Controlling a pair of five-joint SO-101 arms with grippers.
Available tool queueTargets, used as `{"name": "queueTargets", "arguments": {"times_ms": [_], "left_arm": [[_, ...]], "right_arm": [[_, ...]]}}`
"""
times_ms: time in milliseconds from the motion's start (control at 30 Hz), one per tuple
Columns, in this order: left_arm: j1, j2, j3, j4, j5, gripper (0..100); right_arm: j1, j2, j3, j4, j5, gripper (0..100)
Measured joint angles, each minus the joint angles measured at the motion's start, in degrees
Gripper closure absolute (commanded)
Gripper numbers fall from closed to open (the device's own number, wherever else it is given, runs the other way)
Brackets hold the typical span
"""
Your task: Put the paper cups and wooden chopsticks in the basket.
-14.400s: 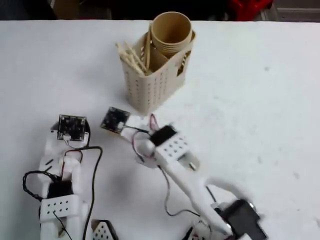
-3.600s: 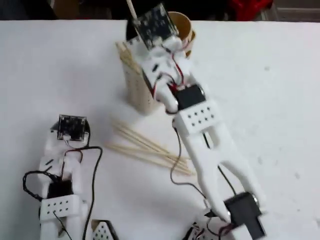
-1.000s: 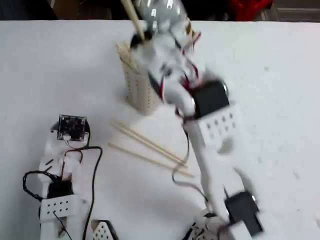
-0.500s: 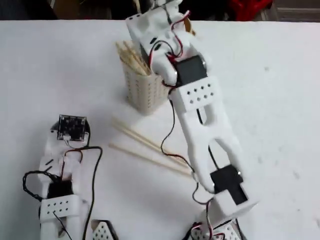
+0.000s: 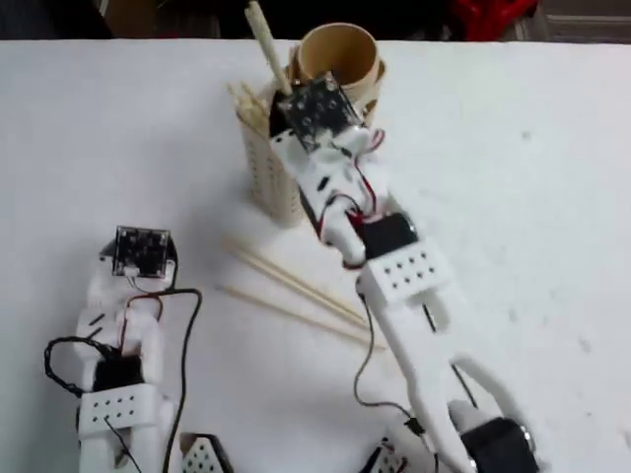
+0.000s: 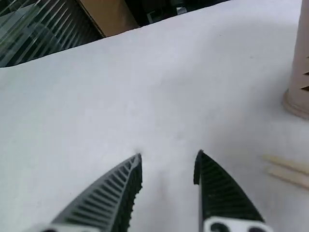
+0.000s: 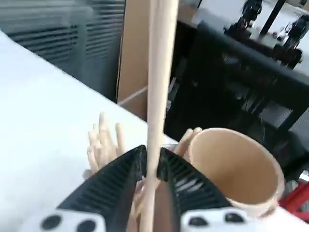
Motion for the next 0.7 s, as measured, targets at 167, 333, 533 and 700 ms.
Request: {"name": "queueTargets", "arguments": {"times_ms": [167,333,533,700], "left_arm": [[0.00,0.00,0.00,0.00,0.00,81],[0.00,0.00,0.00,0.00,0.00,81],[0.00,0.00,0.00,0.00,0.00,81],[0.00,0.00,0.00,0.00,0.00,81]], "right_arm": [[0.00,-4.92,0.00,4.75,0.00,85.8],[-0.88,-9.67,-0.97,16.44,0.18,87.2],[-7.12,-18.46,-1.14,33.23,0.35,89.4],[-13.71,-21.01,-0.88,50.90,0.88,89.3]]}}
